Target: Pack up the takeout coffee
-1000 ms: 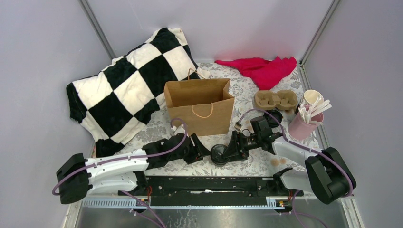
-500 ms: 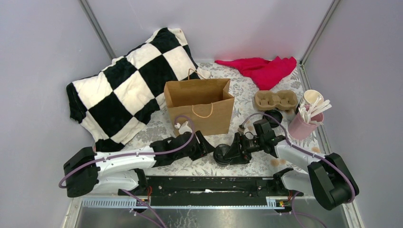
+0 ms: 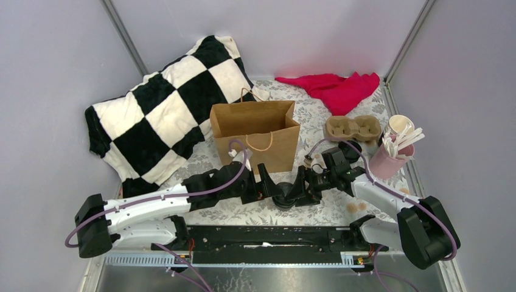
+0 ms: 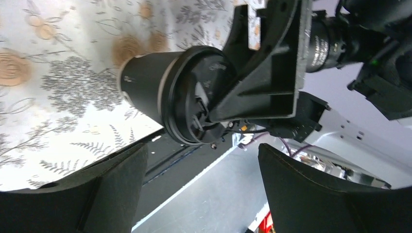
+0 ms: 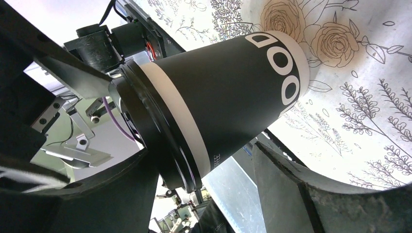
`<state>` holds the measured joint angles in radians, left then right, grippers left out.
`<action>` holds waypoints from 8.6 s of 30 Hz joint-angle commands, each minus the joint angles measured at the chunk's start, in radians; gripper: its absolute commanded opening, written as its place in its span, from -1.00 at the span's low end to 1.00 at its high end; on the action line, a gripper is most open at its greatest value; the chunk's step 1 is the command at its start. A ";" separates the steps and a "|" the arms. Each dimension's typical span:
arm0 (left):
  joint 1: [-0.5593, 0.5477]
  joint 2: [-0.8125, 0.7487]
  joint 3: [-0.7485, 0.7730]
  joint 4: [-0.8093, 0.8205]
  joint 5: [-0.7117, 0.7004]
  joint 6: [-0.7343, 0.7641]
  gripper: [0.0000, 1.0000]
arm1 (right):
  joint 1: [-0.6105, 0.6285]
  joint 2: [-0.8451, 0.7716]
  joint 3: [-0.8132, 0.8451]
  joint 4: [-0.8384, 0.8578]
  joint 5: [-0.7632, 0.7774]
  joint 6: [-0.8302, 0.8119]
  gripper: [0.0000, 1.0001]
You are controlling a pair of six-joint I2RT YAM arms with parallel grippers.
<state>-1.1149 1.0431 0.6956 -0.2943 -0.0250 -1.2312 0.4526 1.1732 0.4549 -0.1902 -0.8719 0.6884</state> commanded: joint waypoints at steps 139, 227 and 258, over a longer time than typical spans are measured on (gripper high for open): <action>-0.031 -0.466 0.160 -0.495 -0.235 -0.028 0.82 | 0.706 0.261 0.715 -0.617 1.063 -0.322 0.81; 0.509 -0.036 0.516 -0.240 0.003 0.776 -1.00 | 0.713 0.112 1.542 -0.738 1.068 -0.368 0.58; 0.352 -0.355 0.140 -0.169 0.031 0.492 -1.00 | 0.716 0.152 1.222 -0.655 1.044 -0.489 0.49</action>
<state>-0.7300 0.6640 0.8474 -0.4595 -0.0338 -0.7078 1.1587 1.3155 1.6997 -0.8944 0.1242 0.2523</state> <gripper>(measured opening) 0.006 0.818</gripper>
